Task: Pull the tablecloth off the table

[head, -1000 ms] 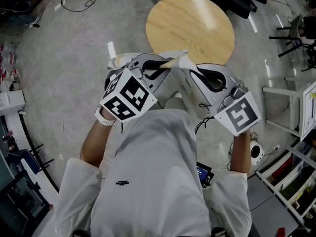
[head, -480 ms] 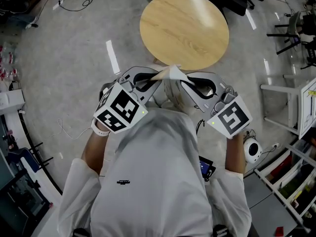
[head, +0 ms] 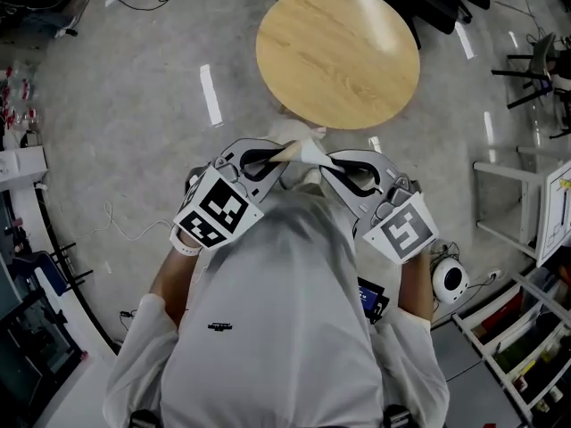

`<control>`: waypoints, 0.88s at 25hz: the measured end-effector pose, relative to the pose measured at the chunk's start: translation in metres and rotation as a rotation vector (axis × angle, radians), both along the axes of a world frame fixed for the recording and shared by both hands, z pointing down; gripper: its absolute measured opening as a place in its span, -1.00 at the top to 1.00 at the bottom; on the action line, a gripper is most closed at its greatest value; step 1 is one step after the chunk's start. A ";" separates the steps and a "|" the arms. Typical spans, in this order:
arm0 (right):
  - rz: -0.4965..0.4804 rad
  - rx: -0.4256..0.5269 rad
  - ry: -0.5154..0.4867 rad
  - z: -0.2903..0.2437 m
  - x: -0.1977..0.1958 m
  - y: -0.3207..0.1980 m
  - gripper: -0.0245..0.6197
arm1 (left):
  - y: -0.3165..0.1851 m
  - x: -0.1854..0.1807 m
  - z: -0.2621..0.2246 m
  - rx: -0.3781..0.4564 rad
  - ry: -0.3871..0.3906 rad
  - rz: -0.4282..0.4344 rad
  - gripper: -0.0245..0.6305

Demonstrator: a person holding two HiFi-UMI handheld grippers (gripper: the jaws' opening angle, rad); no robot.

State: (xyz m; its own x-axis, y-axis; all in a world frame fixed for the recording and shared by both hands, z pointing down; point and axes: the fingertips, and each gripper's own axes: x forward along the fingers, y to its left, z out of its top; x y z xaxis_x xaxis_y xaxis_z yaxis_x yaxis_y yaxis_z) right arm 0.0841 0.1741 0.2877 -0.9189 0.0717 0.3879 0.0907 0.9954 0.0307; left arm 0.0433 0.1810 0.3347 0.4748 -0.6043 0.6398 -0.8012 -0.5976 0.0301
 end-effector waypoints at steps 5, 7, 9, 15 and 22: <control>0.001 -0.030 -0.002 0.008 -0.002 -0.004 0.84 | -0.003 -0.002 0.008 -0.021 0.006 -0.002 0.87; -0.002 -0.035 0.014 0.012 -0.005 -0.006 0.85 | -0.005 -0.005 0.011 -0.023 0.004 0.007 0.87; -0.003 -0.046 0.024 0.016 -0.010 -0.003 0.84 | -0.003 -0.010 0.013 -0.029 -0.001 0.016 0.87; 0.018 -0.037 -0.007 0.011 0.003 -0.007 0.84 | -0.010 0.003 0.011 -0.036 -0.007 0.044 0.87; 0.082 -0.044 -0.003 0.010 0.004 -0.005 0.84 | -0.011 0.004 0.010 -0.025 -0.005 0.095 0.87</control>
